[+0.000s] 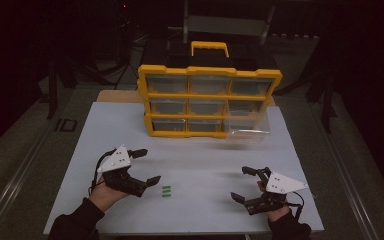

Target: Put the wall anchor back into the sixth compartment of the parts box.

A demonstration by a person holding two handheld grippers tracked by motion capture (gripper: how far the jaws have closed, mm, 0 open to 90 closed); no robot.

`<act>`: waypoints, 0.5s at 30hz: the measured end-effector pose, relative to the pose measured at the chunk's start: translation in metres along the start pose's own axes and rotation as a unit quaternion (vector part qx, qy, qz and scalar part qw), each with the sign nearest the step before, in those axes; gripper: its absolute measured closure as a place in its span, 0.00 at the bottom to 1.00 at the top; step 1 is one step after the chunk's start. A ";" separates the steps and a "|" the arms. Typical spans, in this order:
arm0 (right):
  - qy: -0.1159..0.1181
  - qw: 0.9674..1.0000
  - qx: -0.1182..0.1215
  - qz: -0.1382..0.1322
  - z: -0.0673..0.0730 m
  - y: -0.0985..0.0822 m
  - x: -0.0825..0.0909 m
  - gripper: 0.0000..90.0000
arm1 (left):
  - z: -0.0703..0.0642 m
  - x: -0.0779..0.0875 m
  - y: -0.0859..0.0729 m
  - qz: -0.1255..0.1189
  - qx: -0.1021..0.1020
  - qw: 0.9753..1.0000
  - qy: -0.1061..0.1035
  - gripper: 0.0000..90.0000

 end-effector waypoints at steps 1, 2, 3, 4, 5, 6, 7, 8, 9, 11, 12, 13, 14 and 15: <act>0.000 1.000 0.000 0.000 0.000 0.000 0.000 0.12 | -0.001 -0.003 -0.001 0.002 0.000 1.000 -0.001 0.06; 0.001 1.000 -0.001 0.000 0.000 0.000 0.000 0.12 | -0.001 -0.005 -0.002 0.004 -0.002 1.000 -0.005 0.06; 0.001 1.000 0.000 0.000 0.000 0.000 0.000 0.12 | -0.002 -0.007 -0.004 0.008 -0.003 1.000 -0.007 0.07; 0.001 1.000 0.000 0.001 0.000 0.000 0.000 0.11 | -0.002 -0.009 -0.005 0.011 -0.003 1.000 -0.010 0.08; 0.002 1.000 0.000 0.001 0.000 0.000 0.000 0.12 | -0.003 -0.011 -0.007 0.016 -0.003 1.000 -0.014 0.08; 0.002 1.000 0.000 0.001 0.000 0.000 0.000 0.12 | -0.004 -0.013 -0.009 0.020 -0.004 1.000 -0.018 0.09; 0.002 1.000 0.000 0.001 0.000 0.000 0.000 0.12 | -0.005 -0.015 -0.010 0.024 -0.004 1.000 -0.020 0.09; 0.002 1.000 0.000 0.001 0.000 0.000 0.000 0.12 | -0.005 -0.017 -0.012 0.027 -0.006 0.999 -0.021 0.10; 0.003 1.000 0.000 0.001 0.000 0.000 -0.001 0.12 | -0.006 -0.018 -0.013 0.031 -0.006 0.999 -0.022 0.11; 0.003 1.000 0.000 0.002 0.000 0.000 -0.001 0.12 | -0.006 -0.021 -0.016 0.037 -0.004 0.999 -0.024 0.13; 0.003 1.000 0.001 0.002 0.000 0.000 -0.001 0.12 | -0.005 -0.022 -0.017 0.040 -0.003 0.999 -0.025 0.13; 0.003 1.000 0.001 0.002 0.000 0.000 -0.001 0.12 | -0.005 -0.022 -0.017 0.040 -0.003 0.999 -0.025 0.14; 0.003 1.000 0.000 0.002 0.000 0.000 -0.001 0.12 | -0.005 -0.023 -0.020 0.046 -0.004 0.999 -0.024 0.14; 0.004 1.000 0.000 0.002 0.000 -0.001 -0.001 0.12 | -0.005 -0.024 -0.021 0.048 -0.003 0.999 -0.025 0.15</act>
Point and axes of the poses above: each handheld gripper's, and its own axes: x roughly backward along the jaws, y roughly out of its top, z roughly to its left, the point moved 6 cm from there along -x, roughly forward along the jaws, and after that the axes turned 12 degrees about y, right-handed, at the moved point
